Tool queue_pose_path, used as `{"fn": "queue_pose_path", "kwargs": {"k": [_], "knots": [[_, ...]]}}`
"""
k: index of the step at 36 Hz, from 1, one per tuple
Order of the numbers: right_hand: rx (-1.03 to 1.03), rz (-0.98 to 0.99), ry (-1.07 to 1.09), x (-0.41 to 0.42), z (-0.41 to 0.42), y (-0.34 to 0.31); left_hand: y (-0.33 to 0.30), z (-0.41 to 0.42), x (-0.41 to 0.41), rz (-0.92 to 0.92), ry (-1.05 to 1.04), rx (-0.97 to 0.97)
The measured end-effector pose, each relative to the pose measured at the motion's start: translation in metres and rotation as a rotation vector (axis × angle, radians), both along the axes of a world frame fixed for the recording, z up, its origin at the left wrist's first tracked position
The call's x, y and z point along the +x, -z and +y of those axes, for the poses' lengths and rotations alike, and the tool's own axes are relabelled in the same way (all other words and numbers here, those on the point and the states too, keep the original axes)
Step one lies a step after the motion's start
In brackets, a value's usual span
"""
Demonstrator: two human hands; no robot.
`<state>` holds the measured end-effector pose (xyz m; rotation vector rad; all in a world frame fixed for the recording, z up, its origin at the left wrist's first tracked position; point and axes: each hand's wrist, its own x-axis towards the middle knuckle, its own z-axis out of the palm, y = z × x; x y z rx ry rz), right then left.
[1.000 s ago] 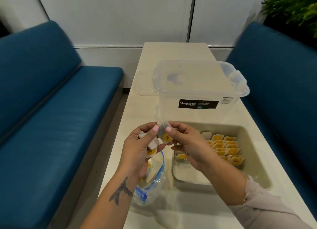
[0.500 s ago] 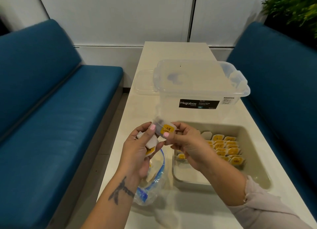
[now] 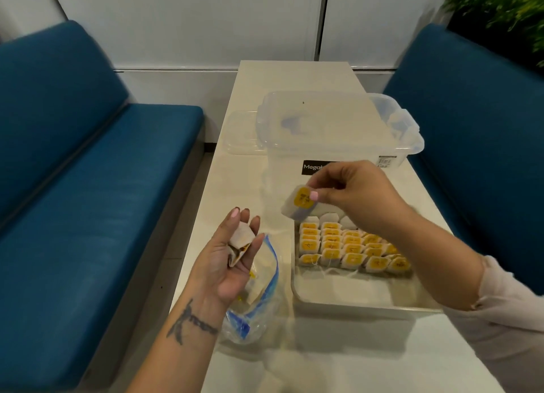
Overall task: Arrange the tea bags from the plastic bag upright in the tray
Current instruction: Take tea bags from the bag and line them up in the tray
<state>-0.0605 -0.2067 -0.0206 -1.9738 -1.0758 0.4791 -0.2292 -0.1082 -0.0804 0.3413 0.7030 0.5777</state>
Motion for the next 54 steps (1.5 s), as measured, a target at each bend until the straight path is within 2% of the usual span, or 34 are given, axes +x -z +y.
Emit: {"fn": "queue_pose_path", "kwargs": {"k": [4,10,21,41,46,50,52,54], "knots": [[-0.268,-0.222,-0.027,0.001,-0.011,0.014,0.0,0.003,-0.003,-0.001,-0.005,0.004],[-0.537,-0.367,-0.078,-0.003,-0.016,0.061,-0.001,0.002,-0.005,-0.009,0.002,0.007],[-0.571,-0.447,-0.011,-0.005,-0.007,0.112,-0.002,0.0,-0.007,0.003,0.002,0.013],[-0.549,-0.375,0.041,-0.004,-0.009,0.118,0.002,-0.001,-0.007,0.006,0.021,0.022],[-0.443,-0.287,0.064,-0.005,-0.01,0.1,0.003,-0.003,-0.005,-0.009,0.031,-0.008],[-0.118,-0.087,0.113,-0.016,-0.006,0.069,0.006,-0.003,-0.003,-0.04,0.061,-0.075],[0.032,0.01,0.045,-0.025,-0.004,0.05,0.007,-0.004,-0.001,-0.041,0.077,-0.073],[0.083,-0.032,-0.099,-0.034,-0.003,0.034,0.006,-0.006,0.001,-0.046,0.092,-0.069]]}}
